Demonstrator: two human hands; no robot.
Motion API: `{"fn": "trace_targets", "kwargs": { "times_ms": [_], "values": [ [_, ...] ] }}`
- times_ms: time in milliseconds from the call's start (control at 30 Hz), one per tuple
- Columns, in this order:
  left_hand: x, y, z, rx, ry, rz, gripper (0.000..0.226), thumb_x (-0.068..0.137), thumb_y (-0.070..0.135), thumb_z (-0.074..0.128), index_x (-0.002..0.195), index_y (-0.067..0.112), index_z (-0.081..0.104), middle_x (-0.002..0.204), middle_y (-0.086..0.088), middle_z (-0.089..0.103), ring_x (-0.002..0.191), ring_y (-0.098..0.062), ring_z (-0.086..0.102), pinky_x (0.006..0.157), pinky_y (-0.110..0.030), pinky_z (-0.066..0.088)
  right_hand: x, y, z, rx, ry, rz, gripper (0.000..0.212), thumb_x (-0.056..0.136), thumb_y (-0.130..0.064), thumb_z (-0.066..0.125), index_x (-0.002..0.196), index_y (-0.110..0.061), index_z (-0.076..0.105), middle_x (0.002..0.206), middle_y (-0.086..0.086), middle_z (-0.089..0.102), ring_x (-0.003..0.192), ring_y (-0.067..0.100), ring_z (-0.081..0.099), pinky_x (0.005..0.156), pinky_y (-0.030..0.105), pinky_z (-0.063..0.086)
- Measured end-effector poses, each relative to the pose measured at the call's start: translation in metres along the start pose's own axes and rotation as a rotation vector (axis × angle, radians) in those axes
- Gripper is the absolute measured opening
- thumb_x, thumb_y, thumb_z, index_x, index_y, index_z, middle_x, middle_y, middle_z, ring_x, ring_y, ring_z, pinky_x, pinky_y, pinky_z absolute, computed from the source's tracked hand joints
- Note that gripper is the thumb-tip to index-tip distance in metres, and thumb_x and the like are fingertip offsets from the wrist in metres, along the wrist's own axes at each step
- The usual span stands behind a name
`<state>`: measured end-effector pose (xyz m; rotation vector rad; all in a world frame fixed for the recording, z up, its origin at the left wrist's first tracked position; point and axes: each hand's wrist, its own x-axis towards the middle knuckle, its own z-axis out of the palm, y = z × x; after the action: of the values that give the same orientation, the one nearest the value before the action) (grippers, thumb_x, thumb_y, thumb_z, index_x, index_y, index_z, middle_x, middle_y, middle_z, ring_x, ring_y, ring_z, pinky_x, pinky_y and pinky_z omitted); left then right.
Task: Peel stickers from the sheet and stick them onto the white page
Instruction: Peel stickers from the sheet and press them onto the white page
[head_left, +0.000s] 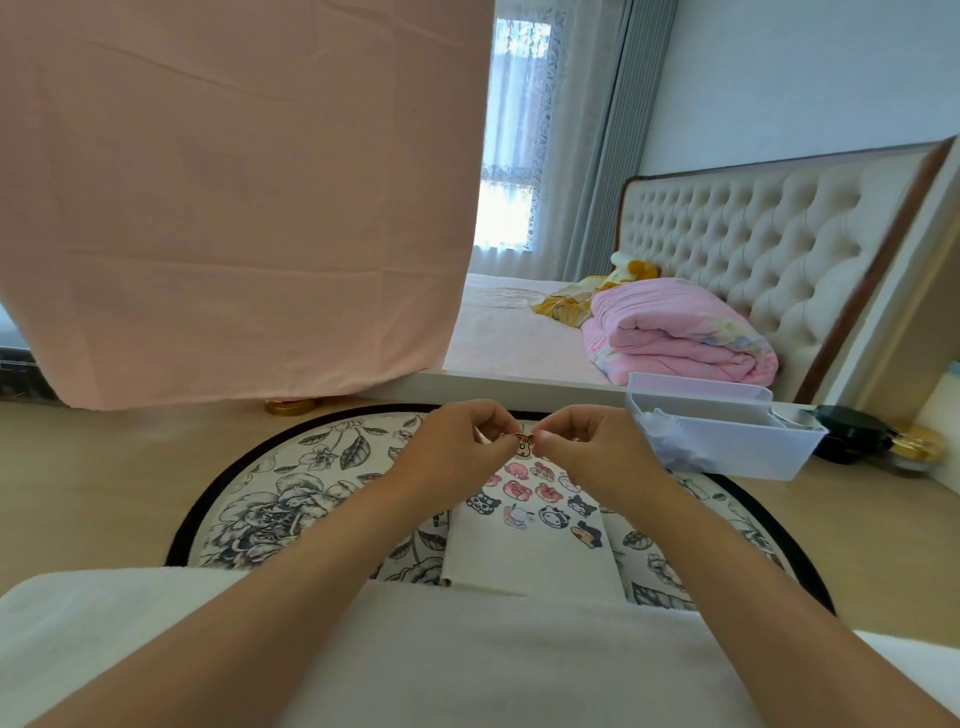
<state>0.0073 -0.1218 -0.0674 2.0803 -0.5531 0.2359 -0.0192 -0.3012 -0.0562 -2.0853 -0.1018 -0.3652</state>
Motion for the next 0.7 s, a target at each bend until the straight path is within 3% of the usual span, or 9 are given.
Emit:
{"fn": "trace_targets", "kwargs": {
  "times_ms": [167, 300, 467, 600, 700],
  "values": [
    [-0.009, -0.011, 0.014, 0.035, 0.012, 0.033, 0.009, 0.089, 0.028, 0.067, 0.083, 0.034, 0.069, 0.074, 0.018, 0.068, 0.058, 0.0, 0.056, 0.059, -0.021, 0.047, -0.002, 0.011, 0.0, -0.113, -0.055, -0.063, 0.013, 0.085, -0.013, 0.072, 0.076, -0.021, 0.076, 0.062, -0.009, 0.069, 0.049, -0.002, 0.056, 0.049, 0.011, 0.042],
    [-0.018, -0.018, 0.014, 0.078, 0.019, 0.028, 0.006, 0.088, 0.033, 0.068, 0.082, 0.036, 0.068, 0.075, 0.02, 0.067, 0.055, -0.001, 0.056, 0.058, -0.022, 0.046, -0.004, 0.015, 0.007, -0.094, -0.099, -0.054, 0.01, 0.084, -0.015, 0.072, 0.078, -0.02, 0.078, 0.072, 0.001, 0.074, 0.058, 0.006, 0.06, 0.058, 0.024, 0.052],
    [-0.016, -0.021, 0.013, 0.045, 0.065, 0.002, 0.01, 0.086, 0.033, 0.07, 0.077, 0.035, 0.07, 0.072, 0.018, 0.068, 0.059, -0.001, 0.056, 0.059, -0.019, 0.046, -0.005, 0.018, 0.011, -0.037, -0.111, -0.041, 0.01, 0.085, -0.013, 0.071, 0.08, -0.02, 0.077, 0.073, -0.003, 0.076, 0.062, 0.009, 0.064, 0.062, 0.031, 0.056],
    [-0.017, -0.022, 0.016, 0.04, 0.067, 0.003, 0.011, 0.087, 0.028, 0.07, 0.076, 0.031, 0.07, 0.069, 0.017, 0.067, 0.06, -0.002, 0.057, 0.057, -0.015, 0.044, -0.007, 0.019, 0.014, -0.198, -0.06, -0.137, 0.01, 0.084, -0.021, 0.071, 0.078, -0.027, 0.076, 0.07, -0.014, 0.072, 0.056, -0.004, 0.058, 0.058, 0.014, 0.043],
    [-0.017, -0.022, 0.016, 0.007, 0.082, 0.001, 0.012, 0.086, 0.025, 0.07, 0.076, 0.031, 0.07, 0.068, 0.016, 0.067, 0.058, -0.001, 0.058, 0.055, -0.013, 0.043, -0.01, 0.016, 0.016, -0.299, -0.017, -0.201, 0.008, 0.084, -0.027, 0.07, 0.078, -0.031, 0.074, 0.071, -0.018, 0.071, 0.059, -0.005, 0.058, 0.06, 0.015, 0.04]
  ]
}}
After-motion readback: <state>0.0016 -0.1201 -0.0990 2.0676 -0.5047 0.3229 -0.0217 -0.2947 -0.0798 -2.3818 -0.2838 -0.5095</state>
